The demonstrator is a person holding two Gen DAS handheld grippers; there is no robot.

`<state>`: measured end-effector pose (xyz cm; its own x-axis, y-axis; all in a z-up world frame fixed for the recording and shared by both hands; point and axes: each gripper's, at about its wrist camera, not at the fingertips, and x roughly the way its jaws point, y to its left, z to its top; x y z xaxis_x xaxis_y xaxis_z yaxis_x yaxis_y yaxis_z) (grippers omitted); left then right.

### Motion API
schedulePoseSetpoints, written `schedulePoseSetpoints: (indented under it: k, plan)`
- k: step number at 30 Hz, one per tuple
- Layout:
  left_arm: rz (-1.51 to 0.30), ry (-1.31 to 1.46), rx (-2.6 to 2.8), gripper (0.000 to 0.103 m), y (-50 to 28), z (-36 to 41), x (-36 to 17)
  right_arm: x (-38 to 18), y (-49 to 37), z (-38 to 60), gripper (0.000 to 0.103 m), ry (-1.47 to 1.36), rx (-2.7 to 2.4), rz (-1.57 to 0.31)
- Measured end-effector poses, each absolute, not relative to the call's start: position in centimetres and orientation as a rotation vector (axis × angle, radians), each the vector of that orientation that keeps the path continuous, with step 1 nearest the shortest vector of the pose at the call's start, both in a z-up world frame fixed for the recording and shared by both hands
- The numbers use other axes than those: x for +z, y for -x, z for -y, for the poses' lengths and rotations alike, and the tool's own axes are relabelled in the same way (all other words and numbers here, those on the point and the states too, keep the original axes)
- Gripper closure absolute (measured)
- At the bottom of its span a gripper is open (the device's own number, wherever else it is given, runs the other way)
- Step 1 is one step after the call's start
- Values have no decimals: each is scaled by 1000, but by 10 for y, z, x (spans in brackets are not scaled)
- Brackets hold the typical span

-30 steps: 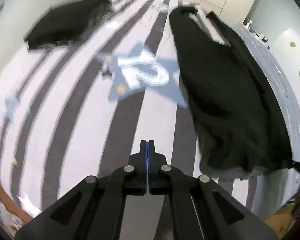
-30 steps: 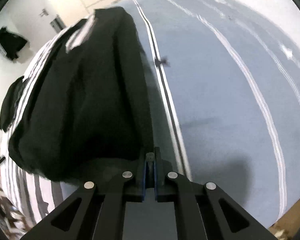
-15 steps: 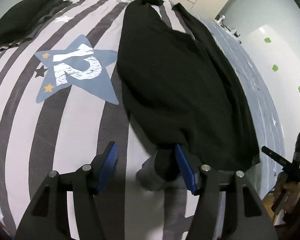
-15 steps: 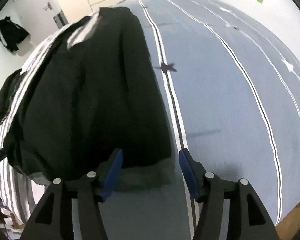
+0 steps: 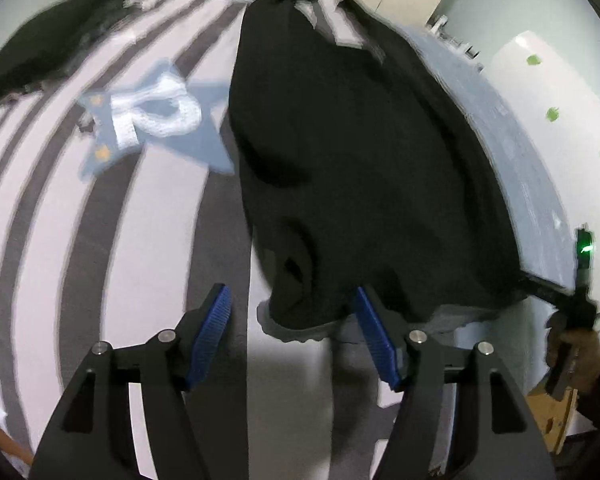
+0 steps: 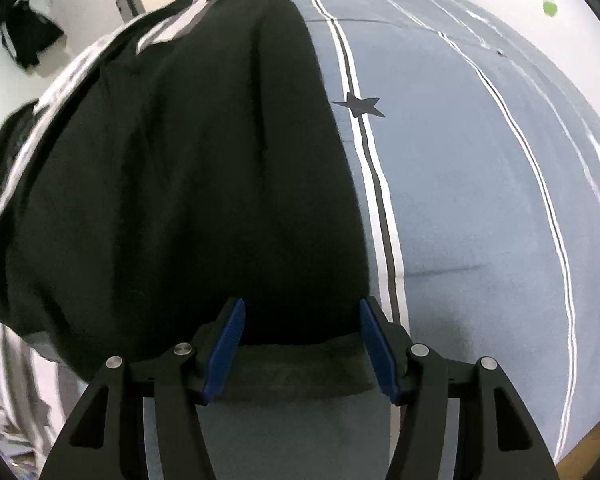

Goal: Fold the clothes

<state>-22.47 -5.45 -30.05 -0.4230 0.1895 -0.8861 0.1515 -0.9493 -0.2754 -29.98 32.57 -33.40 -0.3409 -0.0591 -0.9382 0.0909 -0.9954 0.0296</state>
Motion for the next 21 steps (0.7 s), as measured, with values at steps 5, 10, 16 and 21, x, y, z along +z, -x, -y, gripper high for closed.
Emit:
schedulePoseSetpoints:
  k: [5, 10, 16, 21]
  plan:
    - [438, 1650, 2581, 53, 246, 41, -322, -344, 308, -323, 40, -1747, -2493, -67]
    - [376, 1619, 2560, 94, 265, 31, -316, -345, 314, -329, 68, -1726, -2473, -5]
    - [297, 1457, 2673, 96, 265, 37, -240, -312, 309, -338, 96, -1691, -2438, 81]
    - [278, 1469, 2701, 97, 230, 68, -182, -251, 275, -326, 100, -1584, -2403, 48]
